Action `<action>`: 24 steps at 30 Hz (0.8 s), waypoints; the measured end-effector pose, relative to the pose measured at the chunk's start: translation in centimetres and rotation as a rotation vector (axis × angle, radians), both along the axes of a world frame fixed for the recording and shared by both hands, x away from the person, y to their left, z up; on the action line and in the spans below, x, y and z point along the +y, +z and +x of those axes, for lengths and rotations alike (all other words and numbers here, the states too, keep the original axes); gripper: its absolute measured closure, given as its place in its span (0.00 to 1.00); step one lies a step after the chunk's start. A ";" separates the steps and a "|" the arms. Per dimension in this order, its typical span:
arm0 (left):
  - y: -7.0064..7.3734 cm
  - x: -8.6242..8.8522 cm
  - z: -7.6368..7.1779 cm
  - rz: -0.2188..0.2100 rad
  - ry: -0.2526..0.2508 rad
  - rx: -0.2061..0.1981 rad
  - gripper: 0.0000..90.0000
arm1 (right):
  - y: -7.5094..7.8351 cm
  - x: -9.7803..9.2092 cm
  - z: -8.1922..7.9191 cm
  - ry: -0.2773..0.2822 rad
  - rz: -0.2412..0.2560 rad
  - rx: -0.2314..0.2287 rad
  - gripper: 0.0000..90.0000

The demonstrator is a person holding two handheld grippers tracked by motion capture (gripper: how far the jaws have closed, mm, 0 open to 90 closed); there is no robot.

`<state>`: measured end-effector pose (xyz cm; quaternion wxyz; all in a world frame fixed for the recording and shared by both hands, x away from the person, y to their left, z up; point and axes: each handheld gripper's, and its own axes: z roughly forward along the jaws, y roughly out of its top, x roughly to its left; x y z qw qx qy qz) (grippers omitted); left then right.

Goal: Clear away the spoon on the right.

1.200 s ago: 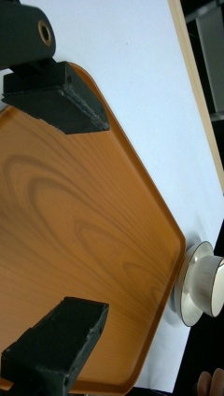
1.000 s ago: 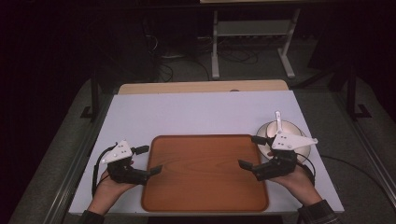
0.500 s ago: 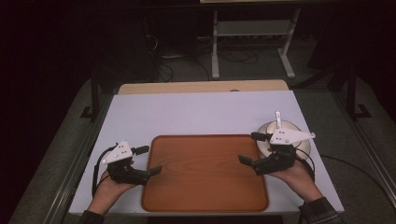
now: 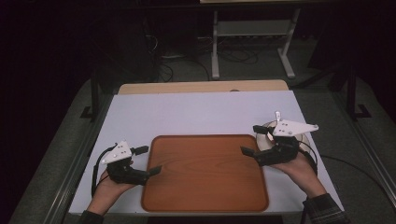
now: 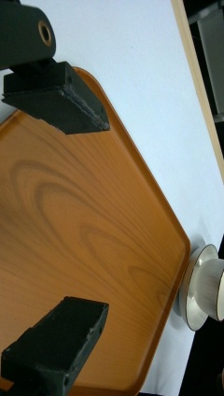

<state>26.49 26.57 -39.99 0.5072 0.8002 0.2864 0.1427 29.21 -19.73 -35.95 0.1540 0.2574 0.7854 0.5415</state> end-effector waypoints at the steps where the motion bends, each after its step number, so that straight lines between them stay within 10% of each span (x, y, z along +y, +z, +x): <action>1: 0.0 0.0 0.0 -0.001 0.001 0.001 0.12 | 0.0 0.0 0.0 0.000 0.000 0.000 0.13; 24: -0.1 0.0 0.0 -0.002 0.001 0.003 0.12 | 0.3 -0.8 2.2 -0.053 -0.036 0.015 0.15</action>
